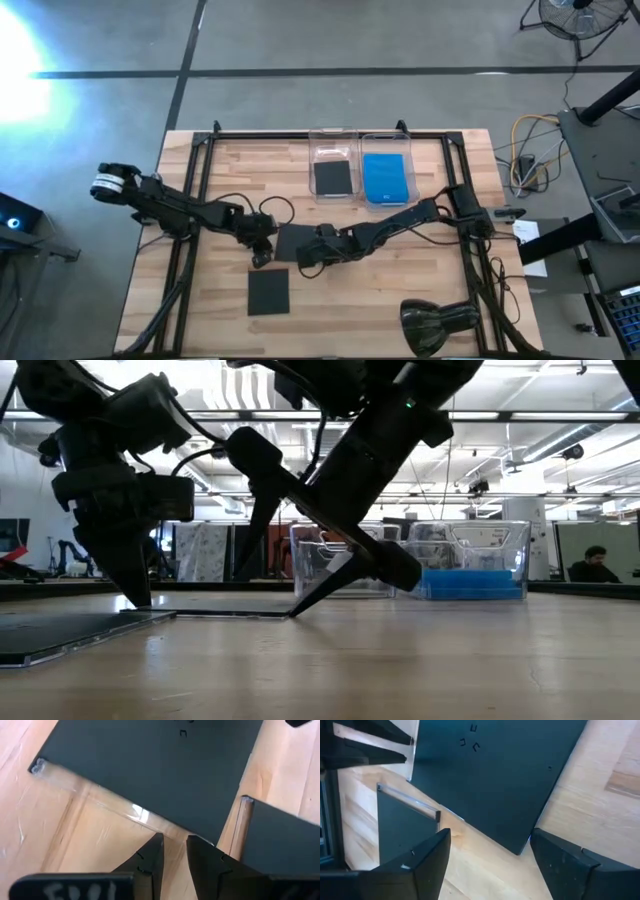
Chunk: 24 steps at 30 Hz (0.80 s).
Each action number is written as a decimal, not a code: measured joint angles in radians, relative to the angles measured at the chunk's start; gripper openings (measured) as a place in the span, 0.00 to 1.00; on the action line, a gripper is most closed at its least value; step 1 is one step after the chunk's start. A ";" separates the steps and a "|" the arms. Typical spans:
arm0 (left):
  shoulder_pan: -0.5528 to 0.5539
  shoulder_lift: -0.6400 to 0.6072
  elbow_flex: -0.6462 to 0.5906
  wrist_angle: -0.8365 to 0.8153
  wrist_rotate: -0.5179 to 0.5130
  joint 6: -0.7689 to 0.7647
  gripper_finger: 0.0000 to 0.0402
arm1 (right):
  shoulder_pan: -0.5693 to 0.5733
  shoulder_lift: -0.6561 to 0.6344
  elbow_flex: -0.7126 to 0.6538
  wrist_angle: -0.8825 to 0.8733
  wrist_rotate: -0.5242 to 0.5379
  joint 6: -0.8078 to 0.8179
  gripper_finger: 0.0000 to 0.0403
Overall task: Pick & place jewel cases by type
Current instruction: Put the top black CD case into the left transparent bin
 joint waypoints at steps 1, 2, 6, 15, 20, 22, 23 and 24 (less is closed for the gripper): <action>0.000 0.009 0.000 -0.003 0.001 0.017 0.17 | -0.003 -0.001 0.004 -0.004 -0.004 -0.015 0.66; 0.000 0.011 0.000 -0.012 0.002 0.038 0.17 | -0.006 -0.007 0.006 -0.006 -0.006 -0.033 0.66; -0.001 0.022 0.002 -0.071 0.009 0.120 0.17 | -0.013 -0.045 0.006 -0.001 0.021 -0.116 0.65; -0.002 0.012 -0.026 -0.052 0.018 0.155 0.17 | -0.026 -0.142 0.017 0.063 0.094 -0.293 0.65; -0.002 0.014 -0.022 0.026 0.023 0.154 0.17 | -0.032 -0.119 0.018 0.167 0.048 -0.295 0.63; -0.002 0.014 -0.020 0.053 0.023 0.154 0.17 | -0.036 -0.103 0.018 0.198 0.025 -0.298 0.63; -0.002 0.014 -0.020 0.057 0.023 0.151 0.17 | -0.037 -0.097 0.016 0.195 0.022 -0.304 0.63; -0.001 0.014 -0.020 0.057 0.023 0.149 0.17 | -0.039 -0.096 0.015 0.187 0.023 -0.304 0.62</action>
